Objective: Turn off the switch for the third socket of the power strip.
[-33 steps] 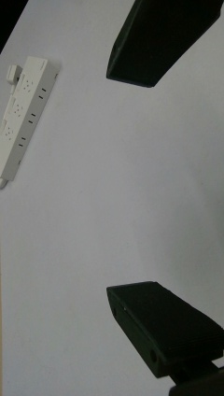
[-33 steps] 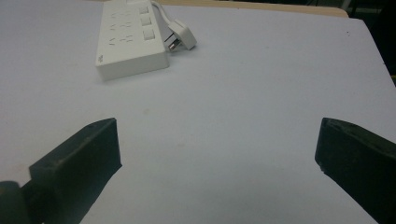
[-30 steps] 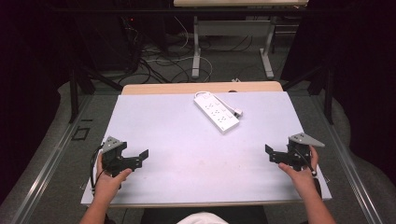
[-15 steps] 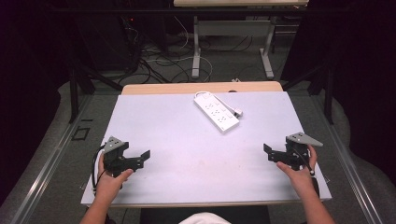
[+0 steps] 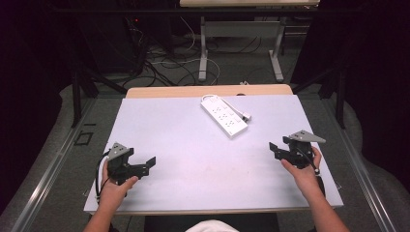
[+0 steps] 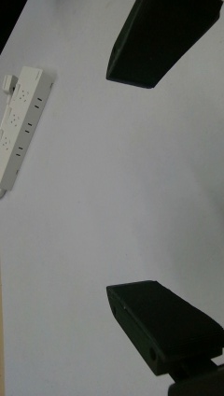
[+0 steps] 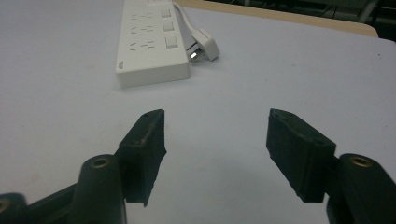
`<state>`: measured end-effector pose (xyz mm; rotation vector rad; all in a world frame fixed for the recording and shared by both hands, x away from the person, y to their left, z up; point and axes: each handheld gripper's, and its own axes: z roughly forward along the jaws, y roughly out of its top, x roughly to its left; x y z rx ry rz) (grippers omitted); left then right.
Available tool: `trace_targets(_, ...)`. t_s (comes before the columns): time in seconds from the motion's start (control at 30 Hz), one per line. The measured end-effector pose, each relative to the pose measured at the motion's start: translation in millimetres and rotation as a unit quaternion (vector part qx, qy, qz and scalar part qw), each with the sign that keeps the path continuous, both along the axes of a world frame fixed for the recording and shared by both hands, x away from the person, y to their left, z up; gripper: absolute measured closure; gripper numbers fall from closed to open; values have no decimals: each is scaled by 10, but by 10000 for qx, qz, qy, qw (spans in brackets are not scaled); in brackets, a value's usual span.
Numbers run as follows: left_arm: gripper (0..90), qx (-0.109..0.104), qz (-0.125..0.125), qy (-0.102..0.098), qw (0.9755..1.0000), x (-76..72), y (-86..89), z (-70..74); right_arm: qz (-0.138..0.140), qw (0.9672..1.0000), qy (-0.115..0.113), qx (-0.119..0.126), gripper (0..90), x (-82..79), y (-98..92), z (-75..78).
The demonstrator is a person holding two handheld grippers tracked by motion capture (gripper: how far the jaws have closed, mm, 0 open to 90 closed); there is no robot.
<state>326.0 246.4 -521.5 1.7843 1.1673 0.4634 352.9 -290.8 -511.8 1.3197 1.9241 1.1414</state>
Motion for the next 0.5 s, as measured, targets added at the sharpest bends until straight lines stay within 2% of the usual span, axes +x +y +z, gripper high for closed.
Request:
trace_targets(0.03,13,3,15,-5,10000,-1,2,0,30,10000,-19,28,398,21,15,1)
trace_targets(0.1,15,0,34,-18,10000,3,5,-3,82,9998,184,67,400,53,42,18)
trace_targets(0.17,16,16,52,-22,10000,4,5,-8,92,9996,259,79,407,87,80,35)
trace_targets(0.4,18,-24,55,13,10000,3,0,-19,329,9993,122,-136,405,218,179,130)
trace_targets(0.5,18,-25,21,12,10000,3,-4,-24,408,9988,153,-228,396,268,227,161)
